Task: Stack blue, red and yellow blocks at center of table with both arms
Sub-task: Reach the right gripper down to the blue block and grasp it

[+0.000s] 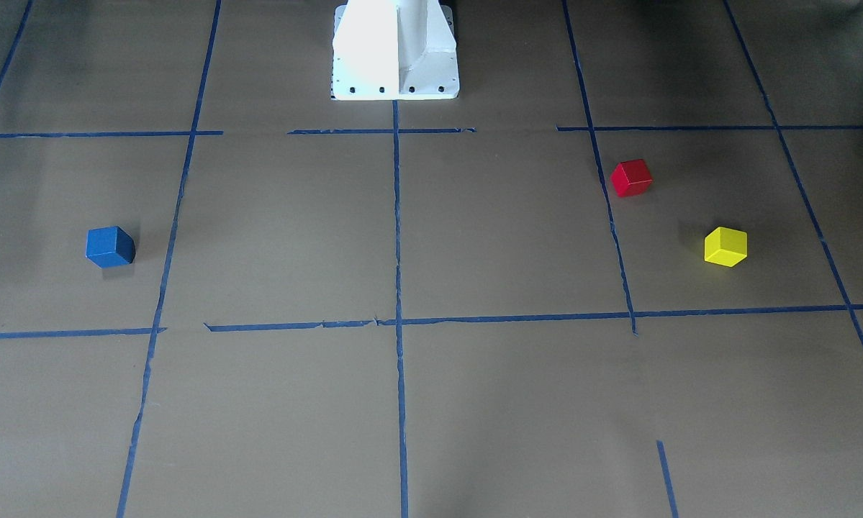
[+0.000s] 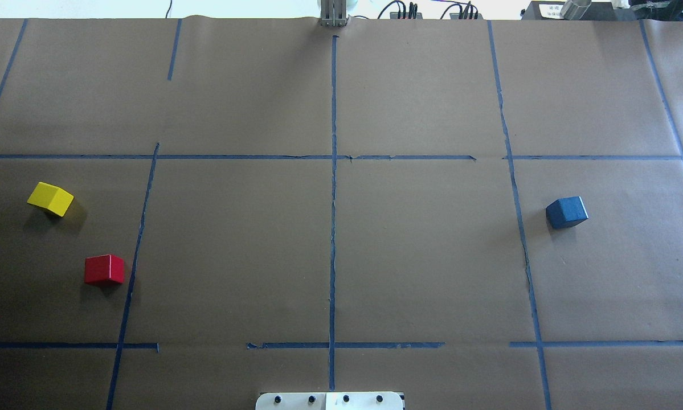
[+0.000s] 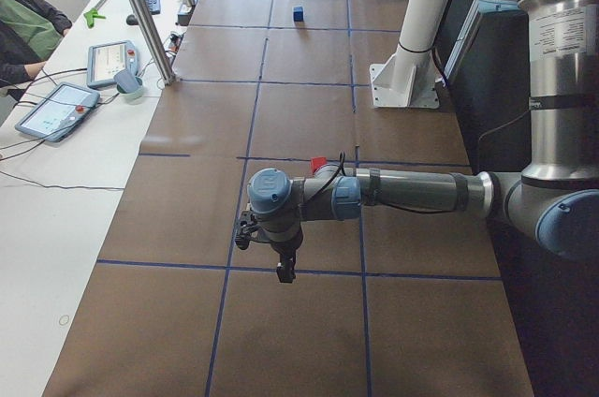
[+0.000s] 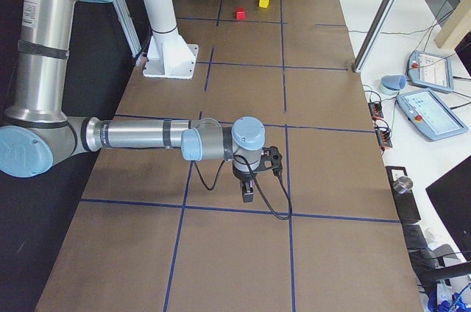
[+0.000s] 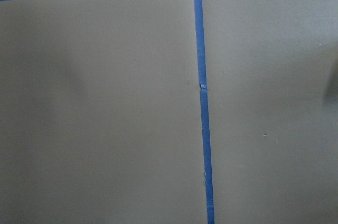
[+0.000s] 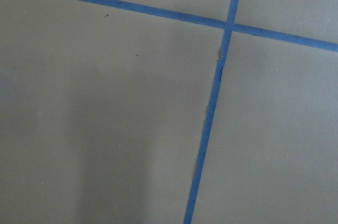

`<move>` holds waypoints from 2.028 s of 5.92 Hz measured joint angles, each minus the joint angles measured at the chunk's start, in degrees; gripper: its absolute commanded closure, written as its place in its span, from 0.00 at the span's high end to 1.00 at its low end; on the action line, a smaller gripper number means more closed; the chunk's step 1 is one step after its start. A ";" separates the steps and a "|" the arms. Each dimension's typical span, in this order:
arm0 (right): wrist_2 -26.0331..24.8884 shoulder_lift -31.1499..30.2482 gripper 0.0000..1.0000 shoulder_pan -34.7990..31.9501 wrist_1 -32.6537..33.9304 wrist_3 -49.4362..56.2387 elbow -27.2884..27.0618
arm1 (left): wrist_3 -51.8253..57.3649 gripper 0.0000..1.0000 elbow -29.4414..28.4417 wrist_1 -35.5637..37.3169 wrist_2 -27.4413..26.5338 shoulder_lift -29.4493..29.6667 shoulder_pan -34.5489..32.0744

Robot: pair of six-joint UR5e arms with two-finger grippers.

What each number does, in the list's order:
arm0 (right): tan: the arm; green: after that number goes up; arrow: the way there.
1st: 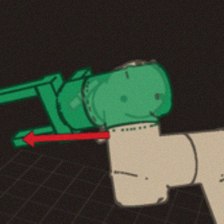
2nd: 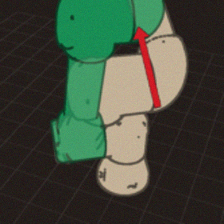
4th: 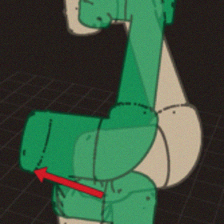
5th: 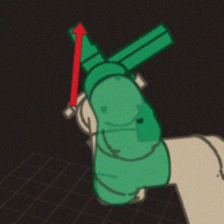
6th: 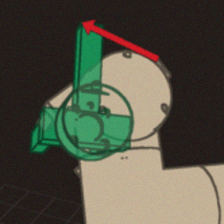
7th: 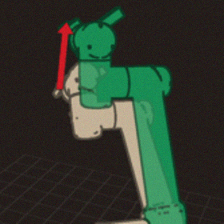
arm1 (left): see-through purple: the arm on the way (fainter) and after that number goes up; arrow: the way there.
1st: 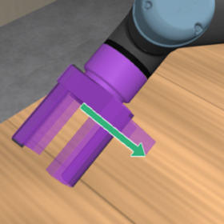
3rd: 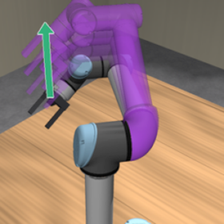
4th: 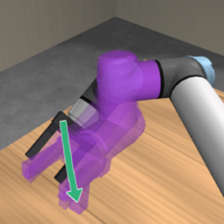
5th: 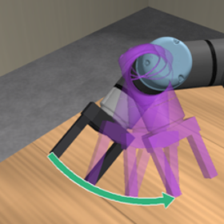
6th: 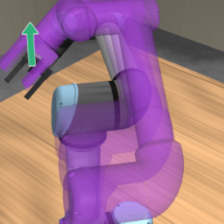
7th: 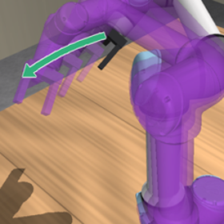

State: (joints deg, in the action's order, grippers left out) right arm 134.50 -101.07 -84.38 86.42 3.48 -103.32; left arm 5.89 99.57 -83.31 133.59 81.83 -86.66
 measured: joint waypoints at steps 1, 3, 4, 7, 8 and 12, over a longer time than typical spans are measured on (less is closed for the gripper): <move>-0.02 0.03 1.00 0.50 -0.84 -0.02 -0.05 | 0.06 1.00 -0.05 -0.01 0.00 0.02 0.07; 0.22 2.64 1.00 4.90 -5.70 -0.25 -0.46 | 0.17 1.00 -0.09 0.09 0.00 0.08 0.15; 0.18 5.73 1.00 9.55 -7.89 -3.26 -0.41 | 0.18 1.00 -0.06 0.06 0.03 0.09 0.17; -6.89 12.26 1.00 25.94 -16.55 -36.15 -0.47 | 0.18 1.00 0.00 -0.01 0.07 0.09 0.18; -10.49 12.79 1.00 30.09 -18.12 -40.66 -0.09 | 0.18 1.00 0.01 -0.01 0.08 0.09 0.18; -13.71 12.82 0.53 35.22 -19.11 -41.92 5.00 | 0.24 1.00 0.04 -0.01 0.09 0.09 0.24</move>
State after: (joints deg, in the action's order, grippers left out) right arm 120.79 -88.25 -49.16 67.30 -38.44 -98.32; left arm 6.13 99.61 -83.32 133.68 81.91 -86.42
